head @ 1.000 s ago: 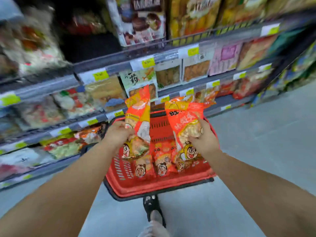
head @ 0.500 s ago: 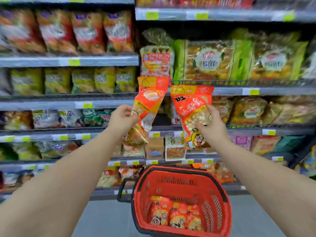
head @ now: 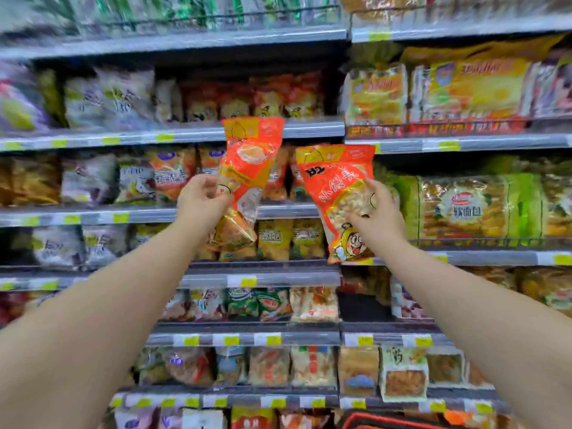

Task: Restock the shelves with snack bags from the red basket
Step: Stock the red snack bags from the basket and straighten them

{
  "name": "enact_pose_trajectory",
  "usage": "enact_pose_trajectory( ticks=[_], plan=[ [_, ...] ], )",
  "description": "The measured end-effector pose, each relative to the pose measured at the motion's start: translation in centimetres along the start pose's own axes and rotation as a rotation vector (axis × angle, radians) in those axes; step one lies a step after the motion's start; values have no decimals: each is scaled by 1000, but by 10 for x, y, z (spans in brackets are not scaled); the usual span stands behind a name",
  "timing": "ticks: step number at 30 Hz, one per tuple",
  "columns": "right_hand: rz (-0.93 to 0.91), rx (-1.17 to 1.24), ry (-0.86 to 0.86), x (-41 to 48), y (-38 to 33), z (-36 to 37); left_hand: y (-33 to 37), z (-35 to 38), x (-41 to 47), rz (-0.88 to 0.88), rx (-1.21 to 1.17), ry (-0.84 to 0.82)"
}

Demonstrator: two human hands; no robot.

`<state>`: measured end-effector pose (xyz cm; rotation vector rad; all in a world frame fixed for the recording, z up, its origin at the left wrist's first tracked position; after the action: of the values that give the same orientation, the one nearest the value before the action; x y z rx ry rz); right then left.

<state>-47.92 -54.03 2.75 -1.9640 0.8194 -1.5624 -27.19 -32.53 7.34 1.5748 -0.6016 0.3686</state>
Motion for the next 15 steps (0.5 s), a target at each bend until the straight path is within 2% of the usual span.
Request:
enact_pose_trajectory(
  ticks=[8,15],
  plan=[
    [-24,-44,86,37,-75,99,-33,-54,115,61,93,103],
    [-85,-141,168,94,-111,154,-44,-51,197,20,90,202]
  ],
)
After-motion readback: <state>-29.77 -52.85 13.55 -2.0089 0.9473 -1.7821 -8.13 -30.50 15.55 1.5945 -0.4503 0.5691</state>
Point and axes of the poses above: each hand's wrist, its own x-axis towards the middle knuckle, its own z-axis out of the palm, y = z × x, the point moved 1 cm from there along x, towards the middle knuckle, and after that the axes turned 10 degrees about y, right-handed, at the moved point
